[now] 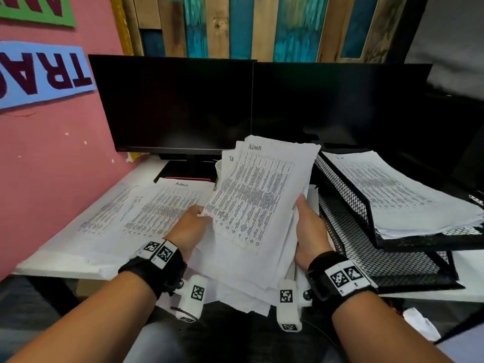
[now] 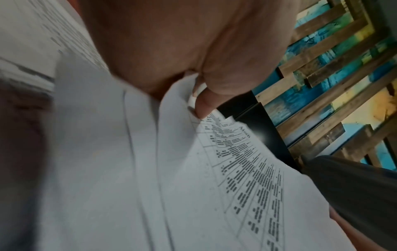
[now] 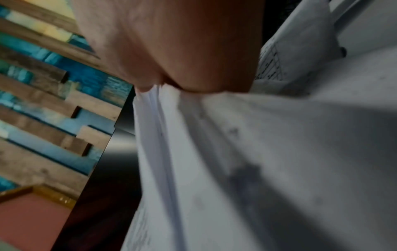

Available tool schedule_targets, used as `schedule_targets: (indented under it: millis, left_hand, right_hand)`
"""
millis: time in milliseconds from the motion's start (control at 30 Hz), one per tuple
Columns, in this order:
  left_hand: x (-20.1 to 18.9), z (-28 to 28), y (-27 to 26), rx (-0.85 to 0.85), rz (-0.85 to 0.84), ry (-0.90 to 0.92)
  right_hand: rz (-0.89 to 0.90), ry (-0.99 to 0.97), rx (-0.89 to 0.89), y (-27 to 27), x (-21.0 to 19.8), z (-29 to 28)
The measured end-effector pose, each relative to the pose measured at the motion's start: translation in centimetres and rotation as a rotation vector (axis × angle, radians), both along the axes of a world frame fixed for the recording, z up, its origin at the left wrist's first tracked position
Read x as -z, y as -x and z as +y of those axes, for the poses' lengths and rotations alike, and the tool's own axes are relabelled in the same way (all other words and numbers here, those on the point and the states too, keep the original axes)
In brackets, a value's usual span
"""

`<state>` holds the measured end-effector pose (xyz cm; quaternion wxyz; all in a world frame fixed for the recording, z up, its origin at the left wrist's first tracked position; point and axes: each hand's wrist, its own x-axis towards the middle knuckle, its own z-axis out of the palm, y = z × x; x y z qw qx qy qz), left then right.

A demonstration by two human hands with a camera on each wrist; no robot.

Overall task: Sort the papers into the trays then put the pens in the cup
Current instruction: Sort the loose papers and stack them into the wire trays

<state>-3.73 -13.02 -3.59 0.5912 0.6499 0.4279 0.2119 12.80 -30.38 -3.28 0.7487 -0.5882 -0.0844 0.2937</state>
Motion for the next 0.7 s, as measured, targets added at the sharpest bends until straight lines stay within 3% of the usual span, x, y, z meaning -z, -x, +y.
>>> schedule_targets:
  millis: [300, 467, 600, 700]
  left_hand:
    - [0.0, -0.6, 0.4, 0.012, -0.082, -0.102]
    - [-3.5, -1.1, 0.5, 0.114, -0.143, -0.243]
    - [-6.7, -1.4, -0.4, 0.042, -0.249, -0.426]
    - [-7.7, -1.1, -0.4, -0.007, -0.347, -0.526]
  right_hand:
    - [-0.314, 0.124, 0.019, 0.0, 0.6, -0.1]
    - [-0.502, 0.088, 0.019, 0.8, -2.7, -0.2]
    - [-0.704, 0.023, 0.034, 2.4, -5.4, 0.2]
    - [-0.756, -0.004, 0.098, 2.8, -6.1, 0.4]
